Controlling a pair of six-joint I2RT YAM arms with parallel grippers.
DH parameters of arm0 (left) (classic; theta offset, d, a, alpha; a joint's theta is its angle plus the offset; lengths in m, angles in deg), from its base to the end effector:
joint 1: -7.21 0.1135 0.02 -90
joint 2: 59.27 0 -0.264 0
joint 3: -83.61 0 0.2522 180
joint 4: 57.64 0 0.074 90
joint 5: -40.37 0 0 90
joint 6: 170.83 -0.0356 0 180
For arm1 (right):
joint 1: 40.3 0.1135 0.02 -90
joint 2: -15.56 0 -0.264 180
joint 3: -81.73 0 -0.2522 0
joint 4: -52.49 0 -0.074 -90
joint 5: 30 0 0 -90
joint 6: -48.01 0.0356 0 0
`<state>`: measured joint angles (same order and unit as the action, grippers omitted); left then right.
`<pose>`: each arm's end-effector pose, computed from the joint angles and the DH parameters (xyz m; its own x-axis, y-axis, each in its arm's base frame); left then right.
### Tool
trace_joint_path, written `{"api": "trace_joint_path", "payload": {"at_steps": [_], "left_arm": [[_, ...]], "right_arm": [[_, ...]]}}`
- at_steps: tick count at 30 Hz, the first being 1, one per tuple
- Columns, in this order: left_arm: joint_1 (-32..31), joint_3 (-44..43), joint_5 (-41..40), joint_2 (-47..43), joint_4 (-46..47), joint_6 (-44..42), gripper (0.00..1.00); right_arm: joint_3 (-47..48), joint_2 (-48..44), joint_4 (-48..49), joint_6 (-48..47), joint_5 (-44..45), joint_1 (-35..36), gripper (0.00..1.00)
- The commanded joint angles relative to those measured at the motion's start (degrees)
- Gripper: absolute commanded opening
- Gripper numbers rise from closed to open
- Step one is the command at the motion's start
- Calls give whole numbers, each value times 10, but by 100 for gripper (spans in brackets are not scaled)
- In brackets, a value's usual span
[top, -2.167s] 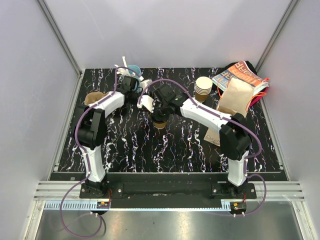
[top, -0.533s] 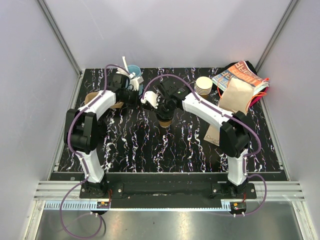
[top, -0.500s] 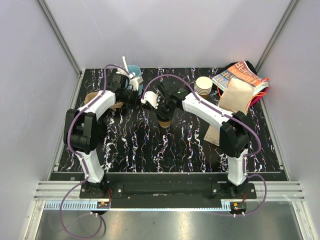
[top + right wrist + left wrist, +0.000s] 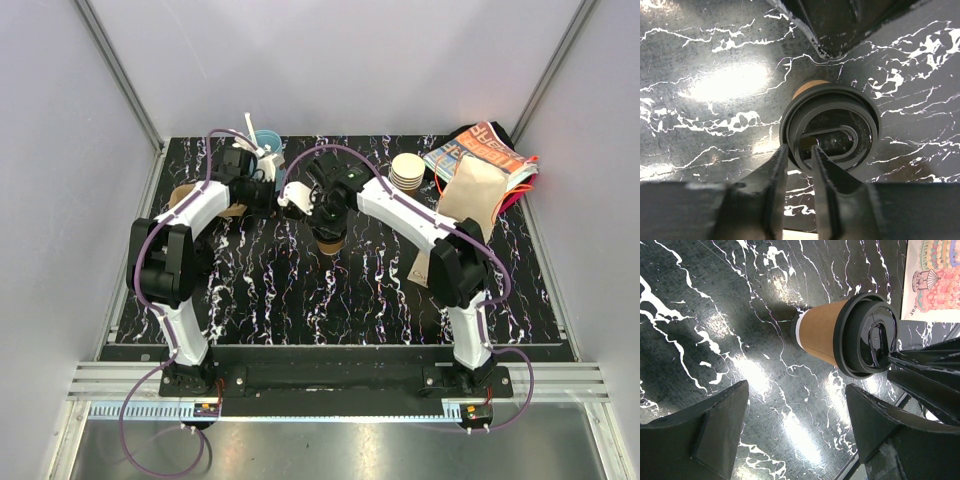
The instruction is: Pack the takeout coffee
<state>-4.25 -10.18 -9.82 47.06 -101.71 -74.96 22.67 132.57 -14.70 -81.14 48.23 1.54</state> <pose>0.3838 -0.1011 0.2275 -0.8649 0.0952 -0.4928 0.4116 0.6962 -0.5880 0.3233 0.2992 0.2688 -0.0605 -0.8838 -0.4639 -0.9795 0.1420 -0.1428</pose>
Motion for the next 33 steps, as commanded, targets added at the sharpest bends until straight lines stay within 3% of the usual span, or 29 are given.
{"api": "trace_joint_path", "payload": {"at_steps": [1,16,26,33], "left_arm": [[1,7,11,-25,13,-6,82],[1,10,13,-23,19,-2,82],[1,10,13,-25,19,-4,82],[1,14,12,-38,20,-12,82]], "right_arm": [[52,19,-65,-32,-15,-1,34],[66,48,-77,-43,-5,-1,40],[78,36,-83,-46,3,-1,1],[125,-1,-80,-8,41,-1,0]]}}
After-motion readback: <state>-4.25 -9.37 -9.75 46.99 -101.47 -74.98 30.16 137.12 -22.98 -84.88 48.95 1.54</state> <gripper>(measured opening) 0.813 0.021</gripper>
